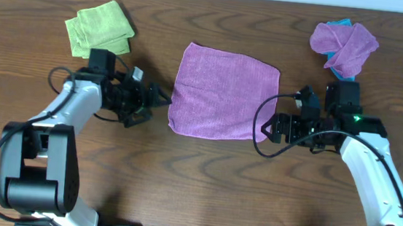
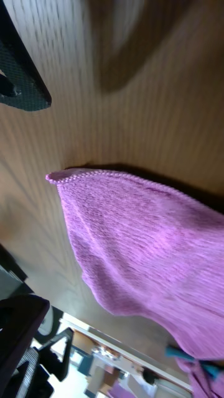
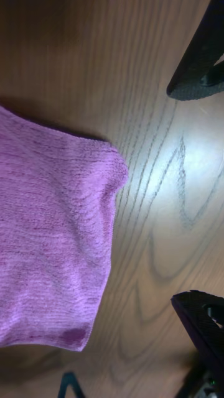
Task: Fold the cloth
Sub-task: 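Lay the stretched purple cloth flat on the table and release both grippers, then move both grippers to the near corners of the flat purple cloth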
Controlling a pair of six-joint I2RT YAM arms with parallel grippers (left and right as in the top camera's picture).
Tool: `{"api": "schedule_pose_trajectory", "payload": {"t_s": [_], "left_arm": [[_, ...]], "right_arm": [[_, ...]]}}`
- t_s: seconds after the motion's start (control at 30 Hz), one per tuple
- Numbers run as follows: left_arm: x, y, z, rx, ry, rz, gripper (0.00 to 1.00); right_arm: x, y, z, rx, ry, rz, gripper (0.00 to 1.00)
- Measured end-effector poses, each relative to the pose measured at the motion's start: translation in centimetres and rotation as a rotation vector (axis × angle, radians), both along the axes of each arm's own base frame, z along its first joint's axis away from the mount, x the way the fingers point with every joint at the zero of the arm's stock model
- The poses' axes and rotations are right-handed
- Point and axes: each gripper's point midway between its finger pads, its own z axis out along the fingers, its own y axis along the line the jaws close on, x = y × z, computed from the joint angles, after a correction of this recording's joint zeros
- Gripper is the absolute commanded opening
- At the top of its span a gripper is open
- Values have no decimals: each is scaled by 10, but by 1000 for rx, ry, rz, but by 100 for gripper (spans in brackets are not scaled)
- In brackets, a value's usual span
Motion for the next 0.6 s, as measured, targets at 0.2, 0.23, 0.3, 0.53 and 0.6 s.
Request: {"api": "schedule_pose_trajectory", "payload": {"t_s": [0.2,0.23,0.3,0.53,0.6], "left_arm": [[-13,-25,-14,-21,-2,-33,98],[-16,-28,-16,-23,5,-36,99],[-19,-33,-20,-26,5,-42,93],[-23,-43,-29,-25,3,-26,71],[-20,-45,-29,-21,-10,-19,65]], "right_arm": [[-2,5,-1,40,12,-15,98],[-2,5,0,44,12,-17,98],[-2,6,1,49,11,-19,98],[-3,9,3,70,15,-19,98],[-3,10,3,77,16,-18,98]]}}
